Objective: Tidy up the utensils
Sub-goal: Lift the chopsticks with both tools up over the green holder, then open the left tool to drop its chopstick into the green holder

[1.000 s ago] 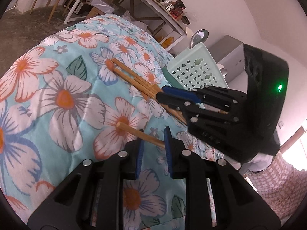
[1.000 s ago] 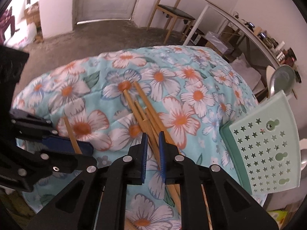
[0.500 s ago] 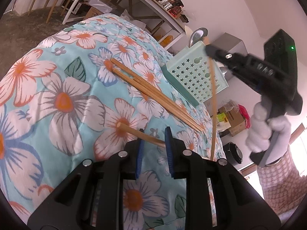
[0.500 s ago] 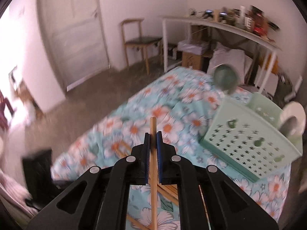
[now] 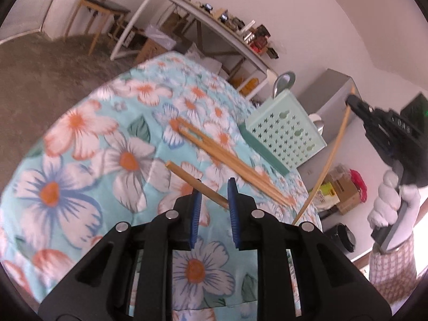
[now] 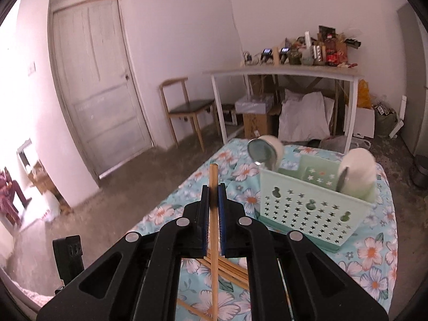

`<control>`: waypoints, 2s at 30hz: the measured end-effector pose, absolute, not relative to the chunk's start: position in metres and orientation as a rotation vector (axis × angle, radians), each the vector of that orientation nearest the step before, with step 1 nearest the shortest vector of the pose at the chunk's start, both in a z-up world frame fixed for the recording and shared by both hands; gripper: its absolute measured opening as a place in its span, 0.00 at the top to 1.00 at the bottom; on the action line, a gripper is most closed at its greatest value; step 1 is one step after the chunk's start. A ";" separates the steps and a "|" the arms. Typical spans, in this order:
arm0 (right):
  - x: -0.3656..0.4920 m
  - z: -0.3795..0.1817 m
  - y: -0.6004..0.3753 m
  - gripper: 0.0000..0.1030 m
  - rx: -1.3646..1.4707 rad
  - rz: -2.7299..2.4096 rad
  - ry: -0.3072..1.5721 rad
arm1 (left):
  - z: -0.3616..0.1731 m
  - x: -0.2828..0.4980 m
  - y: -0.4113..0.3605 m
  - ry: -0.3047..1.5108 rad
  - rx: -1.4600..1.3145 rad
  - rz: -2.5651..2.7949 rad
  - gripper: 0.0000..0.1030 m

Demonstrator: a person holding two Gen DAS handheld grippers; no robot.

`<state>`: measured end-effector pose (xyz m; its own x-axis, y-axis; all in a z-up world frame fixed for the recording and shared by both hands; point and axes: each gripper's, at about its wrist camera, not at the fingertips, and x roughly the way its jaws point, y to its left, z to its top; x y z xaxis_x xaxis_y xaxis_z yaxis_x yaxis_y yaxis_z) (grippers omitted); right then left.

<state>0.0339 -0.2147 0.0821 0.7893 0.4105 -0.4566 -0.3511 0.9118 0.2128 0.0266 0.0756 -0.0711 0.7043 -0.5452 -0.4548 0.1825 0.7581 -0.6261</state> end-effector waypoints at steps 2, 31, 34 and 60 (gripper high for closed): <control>0.020 0.086 -0.228 0.94 0.145 0.403 0.470 | -0.059 0.022 0.074 0.642 -0.565 -0.417 0.84; -0.066 0.098 -0.319 0.94 0.265 0.334 0.178 | 0.183 0.027 -0.003 0.116 -0.258 -0.429 0.95; -0.066 0.102 -0.323 0.94 0.272 0.347 0.160 | 0.193 0.043 -0.019 0.087 -0.245 -0.435 0.95; -0.060 0.122 -0.357 0.94 0.255 0.318 0.170 | 0.112 0.196 -0.131 0.349 -0.276 -0.501 0.87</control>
